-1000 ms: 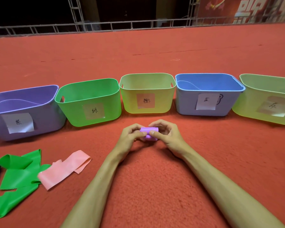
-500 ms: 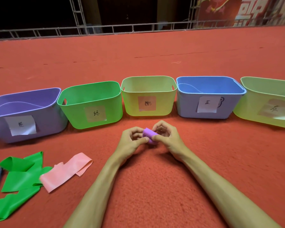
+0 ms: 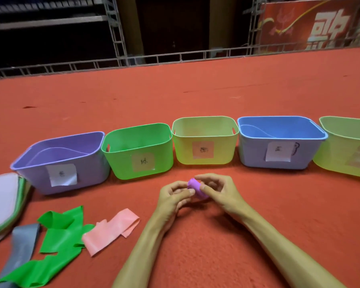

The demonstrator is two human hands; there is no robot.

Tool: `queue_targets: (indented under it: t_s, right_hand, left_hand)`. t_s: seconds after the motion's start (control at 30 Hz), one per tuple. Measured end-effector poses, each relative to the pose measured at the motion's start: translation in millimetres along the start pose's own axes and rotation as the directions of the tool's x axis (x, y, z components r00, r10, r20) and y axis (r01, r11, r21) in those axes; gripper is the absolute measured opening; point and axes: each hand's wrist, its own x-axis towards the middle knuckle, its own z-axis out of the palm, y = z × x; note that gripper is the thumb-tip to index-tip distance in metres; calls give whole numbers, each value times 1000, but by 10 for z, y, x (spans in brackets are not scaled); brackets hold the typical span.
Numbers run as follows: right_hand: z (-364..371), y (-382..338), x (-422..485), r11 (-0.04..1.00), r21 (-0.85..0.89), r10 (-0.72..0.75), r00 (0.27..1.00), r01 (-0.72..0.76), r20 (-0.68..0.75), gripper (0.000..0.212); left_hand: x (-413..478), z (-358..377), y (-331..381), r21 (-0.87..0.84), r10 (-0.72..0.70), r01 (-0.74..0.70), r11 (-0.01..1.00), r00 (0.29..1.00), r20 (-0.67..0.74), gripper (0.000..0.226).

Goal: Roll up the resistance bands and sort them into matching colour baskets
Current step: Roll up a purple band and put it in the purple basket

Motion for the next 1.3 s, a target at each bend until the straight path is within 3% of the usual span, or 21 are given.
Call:
queue_targets:
  t_s: [0.13, 0.23, 0.43, 0.6, 0.77, 0.93, 1.17, 1.3]
  right_hand:
    - [424, -179, 73, 999, 11, -36, 999, 36, 2, 23]
    - [823, -375, 228, 996, 43, -85, 996, 84, 21, 17]
    - [1745, -921, 670, 983, 101, -166, 979, 155, 120, 19]
    - [2370, -1241, 1276, 980, 1, -193, 948, 199, 253, 12]
    - [2939, -1355, 1914, 983, -70, -140, 941, 169, 307, 14]
    - [3513, -1082, 2542, 967, -209, -69, 936, 148, 345, 15]
    - [4130, -678, 3050, 817, -545, 81, 898, 188, 432, 6]
    - [4334, -481, 3186, 660, -719, 218, 859, 219, 462, 14]
  left_hand:
    - [-211, -256, 265, -78, -8, 3, 997, 998, -59, 20]
    - [-347, -559, 563, -81, 57, -66, 995, 993, -106, 31]
    - [-501, -1230, 1411, 260, 309, -250, 933, 924, -223, 23]
    - [-518, -1857, 2067, 460, 404, -250, 852, 873, -274, 22]
    - [-326, -2452, 2641, 610, 440, -218, 762, 865, -240, 18]
    - [102, -3155, 2934, 762, 392, -32, 647, 871, -296, 21]
    - [715, -3681, 2971, 903, 255, 381, 200, 869, -424, 16]
    - [957, -3823, 2760, 869, 204, 491, 63, 846, -493, 29]
